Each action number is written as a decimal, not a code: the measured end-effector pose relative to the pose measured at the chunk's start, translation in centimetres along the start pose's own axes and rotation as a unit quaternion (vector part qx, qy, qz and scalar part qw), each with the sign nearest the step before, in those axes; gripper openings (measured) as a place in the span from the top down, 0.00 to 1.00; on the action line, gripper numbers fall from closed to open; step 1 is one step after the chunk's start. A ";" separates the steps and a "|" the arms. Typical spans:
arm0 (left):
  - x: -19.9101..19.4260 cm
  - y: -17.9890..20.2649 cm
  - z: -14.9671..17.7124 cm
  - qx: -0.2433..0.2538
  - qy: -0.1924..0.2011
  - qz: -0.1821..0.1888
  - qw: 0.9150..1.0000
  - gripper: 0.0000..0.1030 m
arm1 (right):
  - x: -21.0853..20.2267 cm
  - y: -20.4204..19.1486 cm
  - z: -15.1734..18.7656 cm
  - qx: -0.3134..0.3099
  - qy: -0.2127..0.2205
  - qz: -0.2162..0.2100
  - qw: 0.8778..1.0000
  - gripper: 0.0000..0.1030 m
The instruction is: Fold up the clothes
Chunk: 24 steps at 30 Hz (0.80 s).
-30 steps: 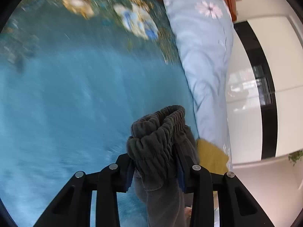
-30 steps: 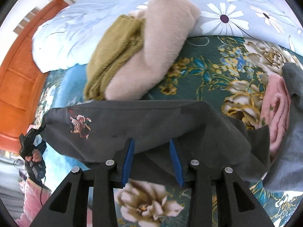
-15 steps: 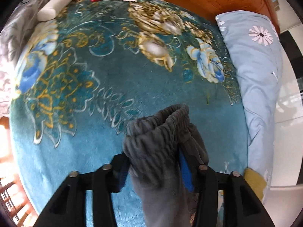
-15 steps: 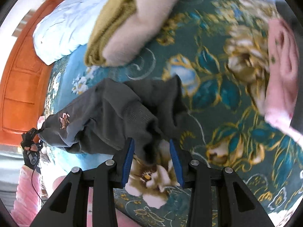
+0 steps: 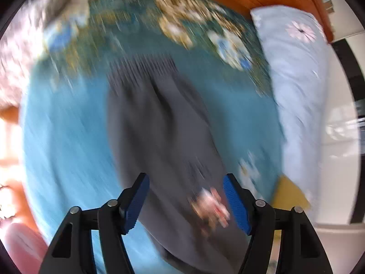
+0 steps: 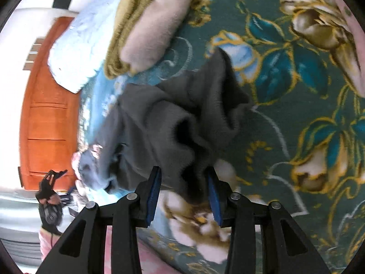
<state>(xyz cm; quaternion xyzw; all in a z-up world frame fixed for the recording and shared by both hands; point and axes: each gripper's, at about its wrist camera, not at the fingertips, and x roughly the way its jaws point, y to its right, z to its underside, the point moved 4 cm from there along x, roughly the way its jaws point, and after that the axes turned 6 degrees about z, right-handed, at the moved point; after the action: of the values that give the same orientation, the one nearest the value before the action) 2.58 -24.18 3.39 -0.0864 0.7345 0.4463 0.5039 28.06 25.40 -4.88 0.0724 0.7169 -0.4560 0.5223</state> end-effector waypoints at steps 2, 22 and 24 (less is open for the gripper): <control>2.1 0.3 4.5 -0.005 -0.036 0.023 0.999 0.30 | -0.4 -1.0 0.1 -0.008 0.005 -0.003 1.000 0.80; 2.5 -3.5 12.1 -0.070 -0.053 0.068 0.994 0.30 | -9.0 -3.9 -6.3 -0.091 0.085 -0.075 0.989 0.92; 2.2 -3.5 12.3 -0.070 -0.053 0.068 0.994 0.30 | -5.5 -0.1 -6.5 -0.050 0.043 -0.016 0.998 0.92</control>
<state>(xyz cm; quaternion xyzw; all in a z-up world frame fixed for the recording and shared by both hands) 11.73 -16.40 -1.57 -0.0480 0.6779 0.5340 0.5029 26.00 32.10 -0.05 0.0547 0.7617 -0.4246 0.4864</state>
